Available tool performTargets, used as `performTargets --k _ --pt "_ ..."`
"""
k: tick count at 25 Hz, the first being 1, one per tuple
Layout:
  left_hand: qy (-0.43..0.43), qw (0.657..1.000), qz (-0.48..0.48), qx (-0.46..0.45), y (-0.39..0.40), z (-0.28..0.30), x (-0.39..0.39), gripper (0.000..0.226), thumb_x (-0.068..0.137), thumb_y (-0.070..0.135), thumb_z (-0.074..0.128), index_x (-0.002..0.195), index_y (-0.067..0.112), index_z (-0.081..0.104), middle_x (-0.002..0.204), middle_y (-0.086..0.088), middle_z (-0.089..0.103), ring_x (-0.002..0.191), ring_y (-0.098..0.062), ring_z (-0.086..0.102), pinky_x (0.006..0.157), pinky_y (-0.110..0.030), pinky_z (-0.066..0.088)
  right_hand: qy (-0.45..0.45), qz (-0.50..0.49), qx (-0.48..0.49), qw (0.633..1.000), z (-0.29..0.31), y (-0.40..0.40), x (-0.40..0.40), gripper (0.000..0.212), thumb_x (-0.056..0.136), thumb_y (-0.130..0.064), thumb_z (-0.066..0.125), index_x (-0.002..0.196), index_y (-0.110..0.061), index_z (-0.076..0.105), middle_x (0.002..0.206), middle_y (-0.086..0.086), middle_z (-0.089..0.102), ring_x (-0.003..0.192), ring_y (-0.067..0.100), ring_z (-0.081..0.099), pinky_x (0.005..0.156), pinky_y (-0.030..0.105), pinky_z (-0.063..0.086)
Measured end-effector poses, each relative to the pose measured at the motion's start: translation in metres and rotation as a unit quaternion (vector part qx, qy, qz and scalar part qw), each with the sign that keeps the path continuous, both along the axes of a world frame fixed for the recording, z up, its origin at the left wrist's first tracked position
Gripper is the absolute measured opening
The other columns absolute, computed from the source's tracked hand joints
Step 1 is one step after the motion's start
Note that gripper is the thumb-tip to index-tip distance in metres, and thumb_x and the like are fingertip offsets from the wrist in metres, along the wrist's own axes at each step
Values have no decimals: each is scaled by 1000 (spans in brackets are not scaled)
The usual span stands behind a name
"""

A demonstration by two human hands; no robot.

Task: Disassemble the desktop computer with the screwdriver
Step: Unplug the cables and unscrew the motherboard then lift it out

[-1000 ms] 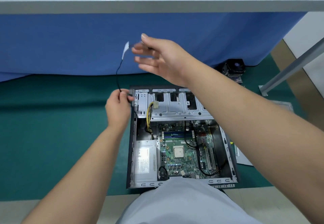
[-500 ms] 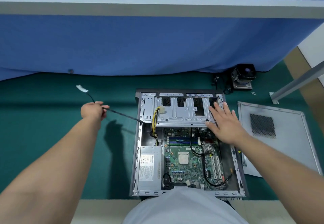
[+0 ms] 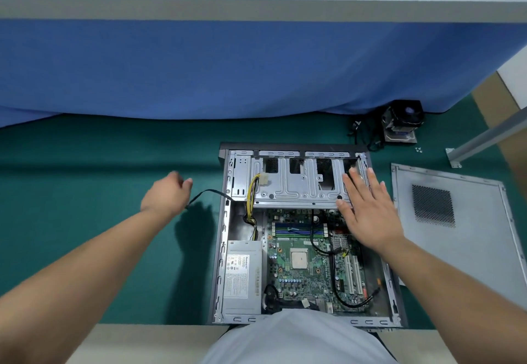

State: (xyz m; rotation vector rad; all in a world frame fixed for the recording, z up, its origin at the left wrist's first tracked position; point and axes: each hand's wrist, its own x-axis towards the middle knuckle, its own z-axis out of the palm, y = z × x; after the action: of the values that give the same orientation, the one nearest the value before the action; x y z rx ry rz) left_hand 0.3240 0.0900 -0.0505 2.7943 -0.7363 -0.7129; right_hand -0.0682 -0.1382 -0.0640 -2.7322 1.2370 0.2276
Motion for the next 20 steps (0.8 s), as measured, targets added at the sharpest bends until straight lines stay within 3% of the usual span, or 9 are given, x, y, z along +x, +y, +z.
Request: performTargets --k 3,6,10,14,18,20 --pt "-56 967 -175 -174 -4 26 -42 14 101 36 57 103 23 60 95 4 63 87 -22 60 76 -38 50 -15 -4 1 1000 -1 0 1 80 98 -69 -6 164 -28 9 171 -9 -1 156 16 -20 128 46 1" --pt "-33 938 -290 -188 -13 37 -79 25 100 37 62 117 19 66 103 3 65 97 -22 61 87 -41 50 -24 -9 -2 1000 -1 1 0 78 99 -68 -1 164 -27 13 171 -9 4 156 16 -18 128 46 4" --pt "-6 958 -237 -161 -36 28 -109 27 99 35 65 117 16 68 105 0 64 101 -22 58 90 -40 49 -28 -12 -1 1000 -1 1 1 75 100 -67 4 164 -28 14 171 -10 6 156 15 -19 129 46 5" --pt "72 977 -129 -151 -63 27 -106 6 93 24 75 95 19 73 82 8 66 84 -17 65 67 -25 44 -35 -15 0 999 -3 0 0 74 101 -67 7 164 -28 15 171 -11 7 156 14 -18 129 45 5" --pt "97 977 -135 -131 -79 33 -93 8 87 26 82 88 26 75 73 16 66 67 -10 65 51 -11 39 -43 -16 -5 999 -4 0 0 73 102 -66 9 164 -28 16 171 -10 9 157 14 -16 128 44 5" --pt "105 977 -127 -138 -81 29 -91 9 85 27 84 89 24 77 74 14 67 67 -7 64 52 -11 40 -46 -17 -7 999 -4 1 0 72 102 -66 10 163 -29 17 171 -10 10 157 15 -15 128 44 5"
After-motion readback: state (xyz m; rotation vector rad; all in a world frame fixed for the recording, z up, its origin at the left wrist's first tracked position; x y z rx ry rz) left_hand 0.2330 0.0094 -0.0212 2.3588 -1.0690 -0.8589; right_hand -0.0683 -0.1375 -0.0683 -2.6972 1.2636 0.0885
